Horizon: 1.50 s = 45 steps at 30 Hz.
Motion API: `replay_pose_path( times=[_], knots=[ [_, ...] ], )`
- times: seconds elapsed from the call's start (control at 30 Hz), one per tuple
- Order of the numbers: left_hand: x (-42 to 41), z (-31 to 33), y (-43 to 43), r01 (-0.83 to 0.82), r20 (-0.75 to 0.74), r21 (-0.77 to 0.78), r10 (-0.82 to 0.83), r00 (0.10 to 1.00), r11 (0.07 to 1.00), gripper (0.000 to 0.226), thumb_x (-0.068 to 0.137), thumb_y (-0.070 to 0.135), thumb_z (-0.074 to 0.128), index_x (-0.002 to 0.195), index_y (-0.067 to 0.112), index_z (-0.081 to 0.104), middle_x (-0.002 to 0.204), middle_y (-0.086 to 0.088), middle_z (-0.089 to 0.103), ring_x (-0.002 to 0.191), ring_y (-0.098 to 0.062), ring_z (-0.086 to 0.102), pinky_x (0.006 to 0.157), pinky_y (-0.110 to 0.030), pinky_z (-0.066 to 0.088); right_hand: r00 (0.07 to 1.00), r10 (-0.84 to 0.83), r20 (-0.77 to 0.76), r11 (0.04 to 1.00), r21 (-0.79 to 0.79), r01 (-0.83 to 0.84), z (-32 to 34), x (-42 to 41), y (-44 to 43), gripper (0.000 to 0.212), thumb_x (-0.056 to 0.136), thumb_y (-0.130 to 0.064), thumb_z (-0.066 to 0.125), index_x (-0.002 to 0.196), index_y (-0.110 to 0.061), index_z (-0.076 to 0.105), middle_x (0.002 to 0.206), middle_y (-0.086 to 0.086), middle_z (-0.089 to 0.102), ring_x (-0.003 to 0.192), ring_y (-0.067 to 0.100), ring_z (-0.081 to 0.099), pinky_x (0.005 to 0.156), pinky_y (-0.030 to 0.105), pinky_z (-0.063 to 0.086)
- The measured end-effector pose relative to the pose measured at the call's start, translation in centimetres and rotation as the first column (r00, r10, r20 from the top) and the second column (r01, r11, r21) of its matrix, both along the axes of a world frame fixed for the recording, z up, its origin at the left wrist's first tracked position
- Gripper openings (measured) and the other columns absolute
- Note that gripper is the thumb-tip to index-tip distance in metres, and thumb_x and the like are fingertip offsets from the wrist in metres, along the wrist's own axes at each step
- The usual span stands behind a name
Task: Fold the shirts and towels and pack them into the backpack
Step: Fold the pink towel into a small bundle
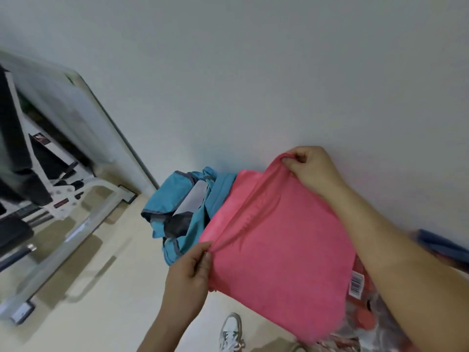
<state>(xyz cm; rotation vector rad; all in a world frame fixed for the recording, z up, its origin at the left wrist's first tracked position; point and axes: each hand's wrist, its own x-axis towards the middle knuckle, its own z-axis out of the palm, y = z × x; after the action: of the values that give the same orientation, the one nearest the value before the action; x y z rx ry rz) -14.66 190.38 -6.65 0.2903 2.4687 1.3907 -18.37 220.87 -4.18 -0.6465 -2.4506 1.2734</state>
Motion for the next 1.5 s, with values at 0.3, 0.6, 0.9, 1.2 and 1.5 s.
replay_pose_path(
  times=[0.3, 0.6, 0.9, 1.2, 1.5],
  knots=[
    [-4.5, -2.9, -2.3, 0.195, -0.023, -0.551, -0.248, 0.969, 0.811, 0.031, 0.098, 0.028, 0.038, 0.125, 0.038, 0.045, 0.098, 0.008, 0.068, 0.085, -0.019, 0.063, 0.068, -0.032, 0.047, 0.979, -0.025, 0.204, 0.971, 0.238, -0.025, -4.8, -5.4, -3.9, 0.014, 0.086, -0.023, 0.066, 0.092, -0.013, 0.073, 0.093, 0.007, 0.073, 0.088, 0.024, 0.065, 0.081, 0.034, 0.051],
    [-14.6, 0.5, 8.1, 0.227, -0.374, -0.398, -0.383, 0.845, 0.889, 0.024, 0.089, 0.021, 0.043, 0.09, 0.012, 0.065, 0.083, -0.002, 0.064, 0.081, -0.025, 0.057, 0.068, -0.041, 0.047, 0.986, -0.065, 0.152, 0.936, 0.352, 0.007, -6.8, -5.2, -5.7, 0.012, 0.086, -0.016, 0.064, 0.09, -0.006, 0.07, 0.088, 0.012, 0.069, 0.082, 0.03, 0.062, 0.075, 0.035, 0.047],
    [-20.9, -3.1, 14.9, 0.325, 0.005, -0.451, -0.362, 0.932, 0.831, 0.038, 0.083, 0.04, 0.067, 0.112, 0.016, 0.068, 0.112, -0.003, 0.068, 0.107, -0.021, 0.061, 0.09, -0.03, 0.046, 0.998, -0.058, -0.001, 0.955, 0.292, 0.055, -7.0, -3.7, -6.0, 0.023, 0.078, -0.005, 0.061, 0.096, -0.009, 0.074, 0.09, 0.008, 0.073, 0.081, 0.023, 0.066, 0.076, 0.01, 0.033],
    [-20.5, -2.7, 15.6, 0.322, 0.012, -0.37, -0.342, 0.94, 0.872, 0.017, 0.081, 0.032, 0.07, 0.088, 0.018, 0.076, 0.089, -0.001, 0.073, 0.088, -0.018, 0.065, 0.082, -0.033, 0.052, 0.992, -0.016, 0.124, 0.986, 0.167, -0.005, -5.7, -4.8, -4.4, 0.014, 0.088, -0.013, 0.063, 0.098, -0.014, 0.073, 0.094, -0.002, 0.073, 0.085, 0.013, 0.064, 0.081, 0.024, 0.047],
    [-19.6, -1.5, 15.0, 0.22, 0.23, 0.13, -0.245, 0.942, 0.967, 0.006, 0.083, 0.005, 0.07, 0.08, 0.009, 0.072, 0.079, -0.011, 0.072, 0.071, -0.017, 0.064, 0.077, -0.037, 0.055, 0.995, -0.096, 0.036, 0.989, 0.121, 0.091, -6.0, -5.7, -4.7, 0.013, 0.083, -0.007, 0.068, 0.092, -0.013, 0.075, 0.088, -0.002, 0.071, 0.076, 0.005, 0.057, 0.068, 0.005, 0.035]
  ],
)
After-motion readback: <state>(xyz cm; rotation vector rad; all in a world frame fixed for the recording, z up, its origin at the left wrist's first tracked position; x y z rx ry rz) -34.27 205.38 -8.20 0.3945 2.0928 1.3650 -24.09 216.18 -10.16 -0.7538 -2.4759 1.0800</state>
